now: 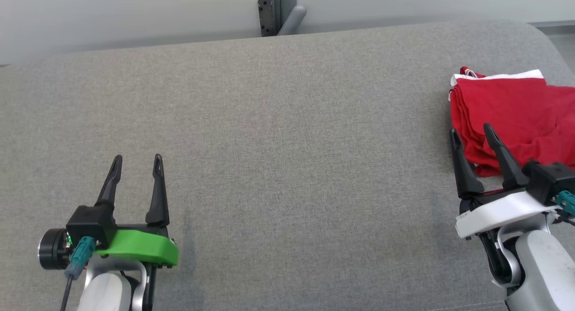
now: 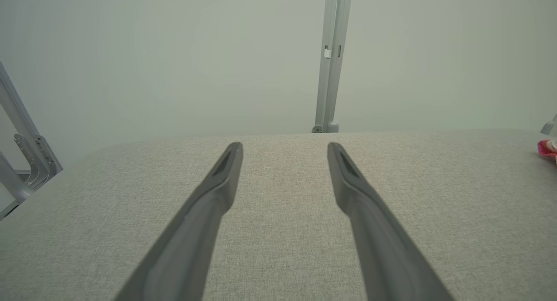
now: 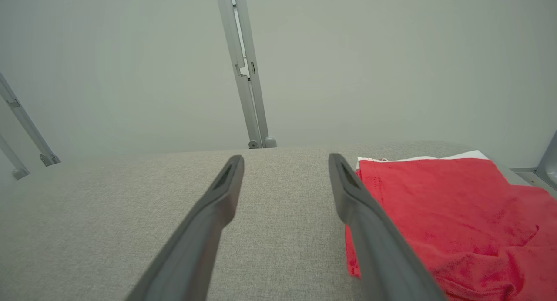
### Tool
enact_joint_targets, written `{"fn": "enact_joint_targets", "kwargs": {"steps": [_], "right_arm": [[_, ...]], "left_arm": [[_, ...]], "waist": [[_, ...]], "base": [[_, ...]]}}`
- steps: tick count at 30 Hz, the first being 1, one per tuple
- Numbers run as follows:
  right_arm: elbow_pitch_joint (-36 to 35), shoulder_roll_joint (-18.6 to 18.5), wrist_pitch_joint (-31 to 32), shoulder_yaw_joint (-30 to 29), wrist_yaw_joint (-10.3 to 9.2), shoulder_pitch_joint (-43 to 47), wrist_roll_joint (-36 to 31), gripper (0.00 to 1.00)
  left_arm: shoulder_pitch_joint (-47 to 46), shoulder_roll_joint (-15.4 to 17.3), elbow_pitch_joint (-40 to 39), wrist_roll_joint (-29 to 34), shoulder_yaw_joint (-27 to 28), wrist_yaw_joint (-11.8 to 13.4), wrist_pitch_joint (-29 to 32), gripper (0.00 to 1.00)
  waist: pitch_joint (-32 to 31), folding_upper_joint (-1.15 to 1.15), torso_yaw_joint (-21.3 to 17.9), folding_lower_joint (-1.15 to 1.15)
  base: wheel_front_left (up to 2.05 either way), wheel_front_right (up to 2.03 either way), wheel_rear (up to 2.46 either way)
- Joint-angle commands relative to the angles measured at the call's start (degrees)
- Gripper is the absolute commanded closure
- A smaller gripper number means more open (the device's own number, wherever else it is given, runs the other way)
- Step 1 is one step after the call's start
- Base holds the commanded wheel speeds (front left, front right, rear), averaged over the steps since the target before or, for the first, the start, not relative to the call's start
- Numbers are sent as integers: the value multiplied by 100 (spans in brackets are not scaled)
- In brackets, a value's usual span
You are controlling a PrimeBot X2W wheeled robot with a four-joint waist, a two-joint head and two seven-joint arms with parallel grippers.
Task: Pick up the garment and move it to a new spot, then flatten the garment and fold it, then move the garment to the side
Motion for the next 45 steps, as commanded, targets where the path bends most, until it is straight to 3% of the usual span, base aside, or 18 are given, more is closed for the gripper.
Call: {"fn": "enact_joint_targets", "kwargs": {"steps": [1, 16, 45], "right_arm": [[-45, 13, 32, -47, -7, 140, -68, 0], [-512, 100, 374, -387, -7, 878, -311, 0], [-764, 214, 566, -574, -7, 1074, -355, 0]], "left_arm": [[118, 48, -2, -42, 0, -1, 27, 0], [588, 156, -40, -112, -122, 41, 247, 0], [606, 257, -9, -227, -205, 131, 380, 0]], "waist": [[-193, 0, 41, 0], [-675, 0, -17, 0], [-701, 0, -5, 0]], "base": [[0, 0, 0], [0, 0, 0], [0, 0, 0]]}}
